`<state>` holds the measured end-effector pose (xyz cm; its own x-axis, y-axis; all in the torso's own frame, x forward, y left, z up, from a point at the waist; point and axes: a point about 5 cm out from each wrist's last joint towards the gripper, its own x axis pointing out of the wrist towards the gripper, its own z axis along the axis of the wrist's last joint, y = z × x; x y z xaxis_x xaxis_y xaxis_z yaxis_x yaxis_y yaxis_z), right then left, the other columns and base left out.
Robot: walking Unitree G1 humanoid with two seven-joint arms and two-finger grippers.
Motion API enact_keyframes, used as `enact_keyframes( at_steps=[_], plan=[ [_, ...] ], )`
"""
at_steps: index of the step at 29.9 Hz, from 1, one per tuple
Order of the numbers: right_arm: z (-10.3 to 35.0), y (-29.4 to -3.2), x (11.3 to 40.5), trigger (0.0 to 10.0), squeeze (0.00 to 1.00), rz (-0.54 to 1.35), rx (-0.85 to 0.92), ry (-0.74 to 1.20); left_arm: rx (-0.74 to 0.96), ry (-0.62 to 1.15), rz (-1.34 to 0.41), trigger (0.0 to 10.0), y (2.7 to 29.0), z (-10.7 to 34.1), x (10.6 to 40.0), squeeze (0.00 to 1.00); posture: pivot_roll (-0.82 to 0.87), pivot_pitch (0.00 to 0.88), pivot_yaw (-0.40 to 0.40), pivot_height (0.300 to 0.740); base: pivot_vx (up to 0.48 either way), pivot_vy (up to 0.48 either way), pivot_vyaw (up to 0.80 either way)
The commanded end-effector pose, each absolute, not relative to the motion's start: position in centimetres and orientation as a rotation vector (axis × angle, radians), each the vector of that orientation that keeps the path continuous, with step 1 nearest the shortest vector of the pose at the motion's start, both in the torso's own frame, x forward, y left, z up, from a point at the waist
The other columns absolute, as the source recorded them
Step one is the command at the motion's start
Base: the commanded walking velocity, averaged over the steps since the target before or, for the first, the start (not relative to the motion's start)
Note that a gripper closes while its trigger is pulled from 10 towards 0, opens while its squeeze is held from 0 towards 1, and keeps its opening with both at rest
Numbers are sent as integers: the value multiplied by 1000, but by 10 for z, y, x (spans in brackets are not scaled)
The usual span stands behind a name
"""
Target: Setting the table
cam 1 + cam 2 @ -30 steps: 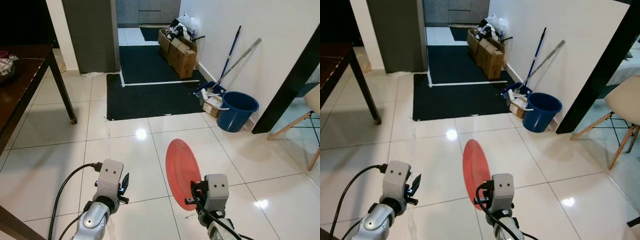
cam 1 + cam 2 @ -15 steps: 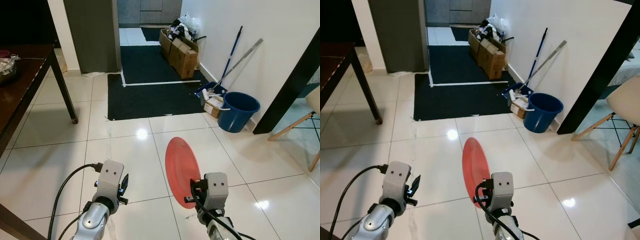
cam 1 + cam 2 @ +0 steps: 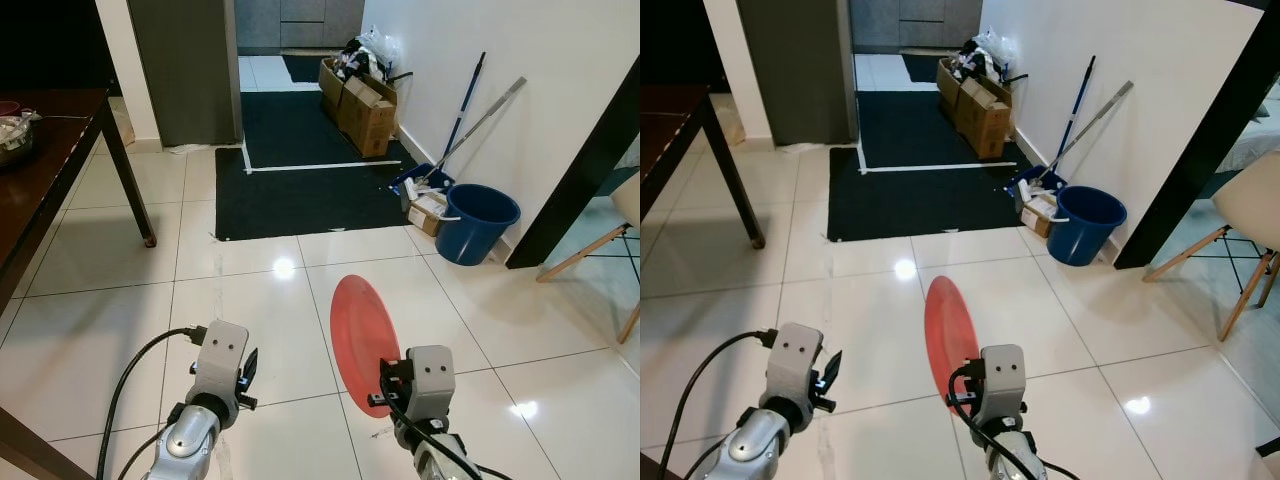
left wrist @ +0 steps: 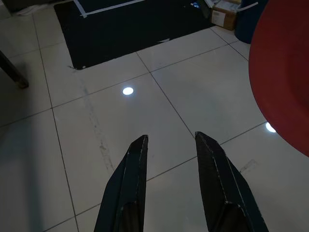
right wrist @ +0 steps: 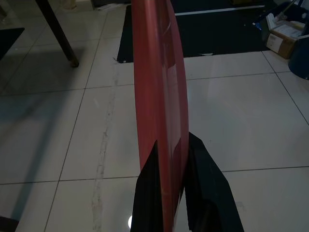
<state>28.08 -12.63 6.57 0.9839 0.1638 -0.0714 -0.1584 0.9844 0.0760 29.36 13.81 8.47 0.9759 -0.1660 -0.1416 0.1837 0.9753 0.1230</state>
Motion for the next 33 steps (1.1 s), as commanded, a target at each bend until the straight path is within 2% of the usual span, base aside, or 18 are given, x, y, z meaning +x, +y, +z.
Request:
enact_keyframes(
  at_steps=[1, 33],
  plan=[
    [61, -126, 278, 10000, 0, 160, 73, 90, 137, 154, -177, 10000, 137, 78, 291, 0, 148, 92, 36, 740, 0, 0, 0],
    [62, -127, 277, 10000, 0, 159, 67, 88, 138, 156, -177, 10000, 136, 79, 291, 0, 148, 110, 37, 740, 0, 0, 0]
  ],
)
